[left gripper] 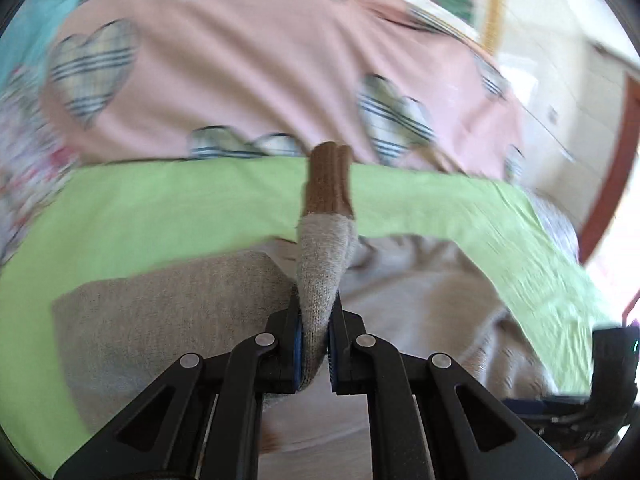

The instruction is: Fold small clothes

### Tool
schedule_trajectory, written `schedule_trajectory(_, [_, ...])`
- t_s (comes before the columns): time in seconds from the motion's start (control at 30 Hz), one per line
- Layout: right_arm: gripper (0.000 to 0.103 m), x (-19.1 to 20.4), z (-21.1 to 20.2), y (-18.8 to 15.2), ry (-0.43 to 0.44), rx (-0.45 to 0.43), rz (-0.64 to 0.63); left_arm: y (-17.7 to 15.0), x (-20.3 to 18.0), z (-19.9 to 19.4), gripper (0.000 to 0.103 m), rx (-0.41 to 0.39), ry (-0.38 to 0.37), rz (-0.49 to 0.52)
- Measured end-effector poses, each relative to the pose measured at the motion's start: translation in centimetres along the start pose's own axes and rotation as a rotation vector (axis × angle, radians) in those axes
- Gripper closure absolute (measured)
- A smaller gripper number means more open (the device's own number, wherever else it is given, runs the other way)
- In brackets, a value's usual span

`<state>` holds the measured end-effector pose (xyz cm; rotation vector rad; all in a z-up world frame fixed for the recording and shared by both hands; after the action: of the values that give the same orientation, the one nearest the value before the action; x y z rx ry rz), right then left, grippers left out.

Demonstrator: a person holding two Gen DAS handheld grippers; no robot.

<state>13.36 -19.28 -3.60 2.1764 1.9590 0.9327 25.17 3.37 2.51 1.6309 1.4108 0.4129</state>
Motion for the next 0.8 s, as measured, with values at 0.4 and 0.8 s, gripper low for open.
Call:
schedule_trajectory(0.4, [0.043,-2.8,-1.4,0.7,-0.034,-0.032,0.077,-6.2,-2.4,9.0,0.08,0.202,-0.044,0.02])
schedule_trajectory(0.8, [0.043,0.8,0.2,6.4,-0.037,-0.086,0.048,-10.5,3.0,-4.2,0.045,0.085,0.169,-0.128])
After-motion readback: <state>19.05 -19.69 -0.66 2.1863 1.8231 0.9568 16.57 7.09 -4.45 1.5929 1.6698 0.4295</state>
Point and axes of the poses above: each gripper's, at about its wrist camera, not at the fingertips, and z roughly the way its jaws point, x to its left, y to its top, the point moved 4 cm from there along z, roughly the way its jaws point, and after that the axes turned 14 degrees about -y, right-handed, at the moved point
